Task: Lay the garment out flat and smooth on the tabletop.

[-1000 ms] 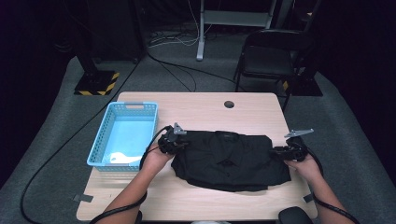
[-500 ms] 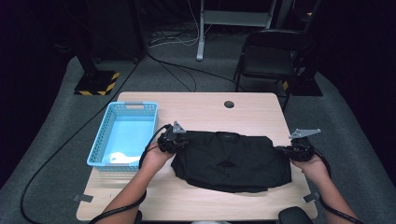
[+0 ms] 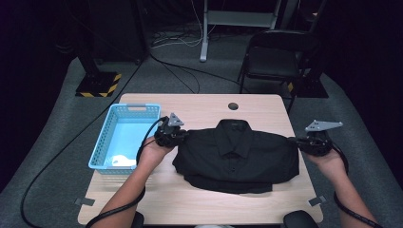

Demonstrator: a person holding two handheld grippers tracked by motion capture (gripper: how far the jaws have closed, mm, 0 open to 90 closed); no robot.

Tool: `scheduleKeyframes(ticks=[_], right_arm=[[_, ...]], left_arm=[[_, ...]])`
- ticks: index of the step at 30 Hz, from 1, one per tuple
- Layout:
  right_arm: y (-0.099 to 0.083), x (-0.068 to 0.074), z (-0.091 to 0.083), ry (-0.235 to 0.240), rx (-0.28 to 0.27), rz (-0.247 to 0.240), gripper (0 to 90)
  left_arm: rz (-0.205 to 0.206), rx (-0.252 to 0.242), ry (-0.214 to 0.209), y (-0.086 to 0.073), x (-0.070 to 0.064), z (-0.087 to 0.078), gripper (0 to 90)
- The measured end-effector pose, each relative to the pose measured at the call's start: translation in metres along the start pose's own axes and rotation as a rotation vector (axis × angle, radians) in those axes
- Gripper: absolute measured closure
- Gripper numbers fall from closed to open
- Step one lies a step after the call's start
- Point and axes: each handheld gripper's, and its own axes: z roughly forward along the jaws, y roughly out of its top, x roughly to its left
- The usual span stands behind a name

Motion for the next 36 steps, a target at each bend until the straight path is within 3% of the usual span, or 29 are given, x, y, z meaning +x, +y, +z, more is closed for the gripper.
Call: scheduleKeyframes(ticks=[5,12,21,26,31,36], right_arm=[[0.022,-0.005,-0.006,-0.034,-0.003,-0.034,87.7],[0.065,-0.01,-0.015,-0.093,-0.037,-0.072,87.7],[0.109,-0.026,-0.005,-0.205,-0.062,-0.07,87.7],[0.119,-0.032,0.009,-0.255,-0.068,-0.049,87.7],[0.127,-0.035,0.029,-0.305,-0.065,-0.019,87.7],[0.133,-0.04,0.05,-0.343,-0.057,0.061,87.7]], left_arm=[[0.006,-0.011,0.024,0.016,0.01,-0.009,76.2],[0.018,-0.035,0.087,0.052,0.026,-0.02,76.3],[0.004,-0.043,0.175,0.087,0.047,-0.013,76.4],[-0.085,-0.046,0.186,0.095,0.063,0.001,76.4],[-0.149,-0.026,0.21,0.095,0.075,0.018,76.5],[-0.217,-0.018,0.233,0.092,0.083,0.033,76.5]])
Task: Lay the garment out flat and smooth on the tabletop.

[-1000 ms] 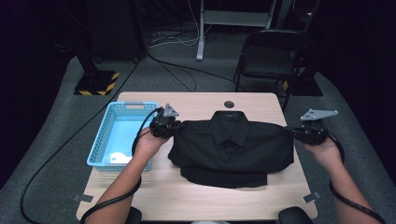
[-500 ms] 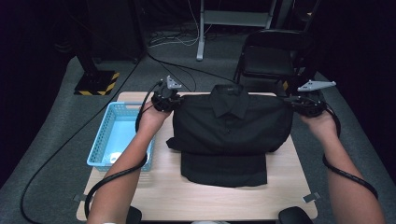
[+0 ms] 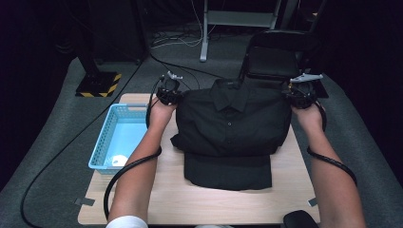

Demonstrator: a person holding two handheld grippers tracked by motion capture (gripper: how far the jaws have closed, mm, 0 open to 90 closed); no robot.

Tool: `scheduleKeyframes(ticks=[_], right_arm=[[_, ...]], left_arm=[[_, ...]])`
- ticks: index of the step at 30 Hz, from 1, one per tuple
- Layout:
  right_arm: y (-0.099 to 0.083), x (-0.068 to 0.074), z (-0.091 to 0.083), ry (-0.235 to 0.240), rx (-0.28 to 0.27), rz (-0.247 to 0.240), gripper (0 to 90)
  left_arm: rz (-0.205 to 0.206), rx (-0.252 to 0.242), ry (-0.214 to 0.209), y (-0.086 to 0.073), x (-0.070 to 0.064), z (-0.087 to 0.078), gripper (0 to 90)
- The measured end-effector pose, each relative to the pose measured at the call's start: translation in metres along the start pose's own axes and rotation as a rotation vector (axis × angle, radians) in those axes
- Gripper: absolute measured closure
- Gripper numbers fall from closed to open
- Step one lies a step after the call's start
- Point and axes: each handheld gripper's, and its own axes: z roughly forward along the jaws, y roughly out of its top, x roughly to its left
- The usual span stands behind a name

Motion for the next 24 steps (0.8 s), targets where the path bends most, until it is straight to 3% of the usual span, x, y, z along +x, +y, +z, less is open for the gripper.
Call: scheduleKeyframes(ticks=[5,11,17,24], right_arm=[[-0.005,0.001,0.026,-0.004,0.064,0.112,87.7],[-0.027,0.005,0.058,-0.036,0.155,0.174,87.6],[-0.056,0.02,0.086,-0.077,0.226,0.151,87.7],[-0.087,0.028,0.099,-0.017,0.258,0.145,87.6]], left_arm=[[-0.006,0.038,0.034,-0.009,-0.002,0.02,76.5],[-0.008,0.085,0.076,-0.02,-0.008,0.043,76.5],[0.008,0.139,0.097,-0.038,-0.019,0.068,76.6],[-0.019,0.211,0.074,-0.069,-0.016,0.084,76.6]])
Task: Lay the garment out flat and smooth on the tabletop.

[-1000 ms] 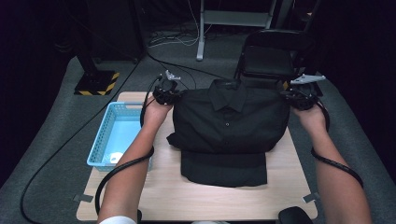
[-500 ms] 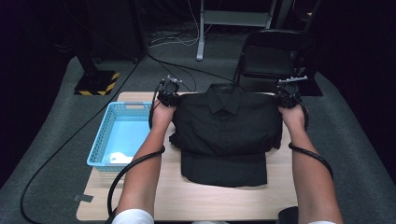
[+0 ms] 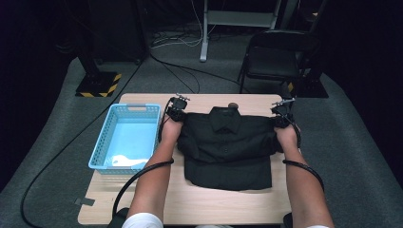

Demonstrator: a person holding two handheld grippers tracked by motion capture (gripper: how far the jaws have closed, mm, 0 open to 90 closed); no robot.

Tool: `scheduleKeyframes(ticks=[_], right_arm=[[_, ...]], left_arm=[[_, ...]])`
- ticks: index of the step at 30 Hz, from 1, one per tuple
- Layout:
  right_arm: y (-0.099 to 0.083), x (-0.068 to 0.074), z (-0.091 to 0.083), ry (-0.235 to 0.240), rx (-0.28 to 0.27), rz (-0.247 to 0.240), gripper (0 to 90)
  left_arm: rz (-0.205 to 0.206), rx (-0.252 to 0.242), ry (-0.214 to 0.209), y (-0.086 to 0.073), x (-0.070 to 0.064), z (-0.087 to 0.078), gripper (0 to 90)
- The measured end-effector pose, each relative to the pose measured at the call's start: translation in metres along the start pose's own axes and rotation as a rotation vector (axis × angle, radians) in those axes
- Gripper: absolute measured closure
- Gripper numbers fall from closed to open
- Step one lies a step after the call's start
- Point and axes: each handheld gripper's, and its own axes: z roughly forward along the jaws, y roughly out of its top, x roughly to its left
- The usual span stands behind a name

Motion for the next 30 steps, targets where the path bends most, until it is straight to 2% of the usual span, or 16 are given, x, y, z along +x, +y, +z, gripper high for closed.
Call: scheduleKeyframes(ticks=[2,4,6,8,13,18,23,25,30], right_arm=[[-0.006,-0.002,0.003,0.017,0.009,0.009,87.5],[-0.01,-0.002,0.004,0.02,0.017,0.003,87.5],[-0.013,0.0,0.005,0.008,0.028,-0.025,87.5],[-0.016,0.001,0.006,0.003,0.035,-0.046,87.5],[-0.026,0.0,0.002,0.018,0.025,-0.069,87.5],[-0.044,-0.003,-0.004,0.047,0.01,-0.086,87.5],[-0.069,0.001,-0.014,0.076,0.001,-0.145,87.5],[-0.079,0.002,-0.019,0.079,-0.004,-0.178,87.5],[-0.099,0.003,-0.037,0.119,-0.001,-0.206,87.5]], left_arm=[[-0.01,0.015,-0.007,-0.006,0.001,0.004,76.6],[-0.001,0.022,-0.007,-0.011,-0.002,0.007,76.5],[0.024,0.032,-0.004,-0.016,-0.006,0.01,76.6],[0.028,0.032,-0.01,-0.021,-0.007,0.011,76.6],[0.018,0.01,-0.049,-0.034,-0.01,0.008,76.5],[0.015,-0.011,-0.089,-0.051,-0.015,0.002,76.5],[0.05,-0.006,-0.097,-0.066,-0.025,-0.01,76.6],[0.084,-0.002,-0.099,-0.073,-0.031,-0.015,76.7],[0.154,0.015,-0.112,-0.09,-0.044,-0.032,76.7]])
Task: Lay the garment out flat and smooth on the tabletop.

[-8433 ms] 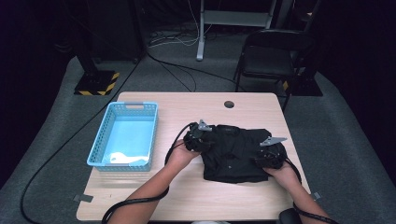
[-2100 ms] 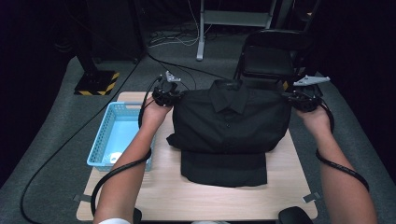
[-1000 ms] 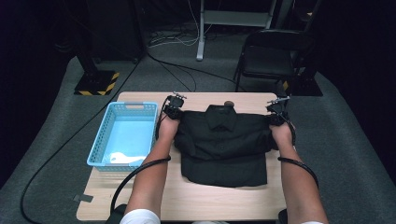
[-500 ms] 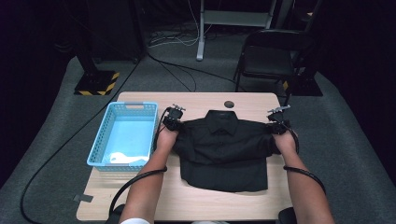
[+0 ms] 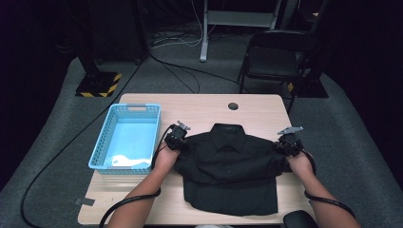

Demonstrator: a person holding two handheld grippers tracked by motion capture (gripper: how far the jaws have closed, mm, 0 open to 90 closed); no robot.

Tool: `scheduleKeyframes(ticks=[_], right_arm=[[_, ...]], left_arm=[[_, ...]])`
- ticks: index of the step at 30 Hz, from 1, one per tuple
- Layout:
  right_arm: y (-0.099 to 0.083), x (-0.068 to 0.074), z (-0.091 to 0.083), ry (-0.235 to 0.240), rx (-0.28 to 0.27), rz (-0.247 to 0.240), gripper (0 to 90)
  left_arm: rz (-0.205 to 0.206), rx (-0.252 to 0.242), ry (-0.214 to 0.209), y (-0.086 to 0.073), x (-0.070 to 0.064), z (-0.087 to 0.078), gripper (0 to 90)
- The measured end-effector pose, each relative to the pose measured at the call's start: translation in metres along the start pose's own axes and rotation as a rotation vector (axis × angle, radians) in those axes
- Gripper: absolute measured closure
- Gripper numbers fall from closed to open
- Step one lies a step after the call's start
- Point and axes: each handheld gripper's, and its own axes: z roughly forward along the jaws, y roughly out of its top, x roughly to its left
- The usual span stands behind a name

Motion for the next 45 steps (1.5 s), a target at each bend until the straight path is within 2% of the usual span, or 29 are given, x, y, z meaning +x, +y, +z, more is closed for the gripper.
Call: scheduleKeyframes(ticks=[3,6,8,10,13,17,22,28,32,35,37,39,41,45], right_arm=[[-0.01,0.006,-0.012,0.021,0.011,-0.031,87.5],[-0.012,0.007,-0.028,0.023,-0.012,-0.048,87.4],[-0.006,0.002,-0.042,0.028,-0.05,-0.041,87.5],[0.005,-0.003,-0.058,0.031,-0.085,-0.035,87.4],[0.025,-0.009,-0.079,0.001,-0.126,-0.061,87.5],[0.055,-0.017,-0.099,-0.036,-0.163,-0.08,87.4],[0.096,-0.029,-0.102,-0.087,-0.168,-0.08,87.4],[0.148,-0.033,-0.093,-0.179,-0.178,-0.084,87.4],[0.172,-0.033,-0.085,-0.225,-0.177,-0.07,87.3],[0.183,-0.034,-0.08,-0.254,-0.2,-0.046,87.3],[0.187,-0.034,-0.077,-0.263,-0.221,-0.015,87.2],[0.187,-0.034,-0.067,-0.258,-0.212,0.016,87.2],[0.184,-0.033,-0.051,-0.256,-0.172,0.028,87.1],[0.172,-0.024,-0.019,-0.261,-0.09,0.011,87.0]], left_arm=[[0.042,0.021,-0.008,-0.003,-0.007,-0.012,76.8],[0.047,-0.026,-0.008,0.004,-0.008,-0.032,76.8],[0.04,-0.059,-0.028,0.013,-0.006,-0.044,76.8],[0.045,-0.08,-0.034,0.024,-0.005,-0.056,76.8],[0.086,-0.107,-0.002,0.04,-0.002,-0.071,76.7],[0.097,-0.131,0.025,0.061,0.011,-0.087,76.6],[0.055,-0.157,0.041,0.096,0.035,-0.097,76.6],[0.062,-0.148,0.158,0.136,0.054,-0.092,76.6],[0.026,-0.159,0.195,0.152,0.066,-0.086,76.6],[0.0,-0.176,0.222,0.159,0.073,-0.082,76.6],[-0.019,-0.164,0.222,0.161,0.077,-0.073,76.5],[-0.036,-0.13,0.221,0.157,0.079,-0.058,76.1],[-0.052,-0.106,0.216,0.149,0.078,-0.041,76.1],[-0.052,-0.043,0.211,0.134,0.075,-0.013,76.1]])
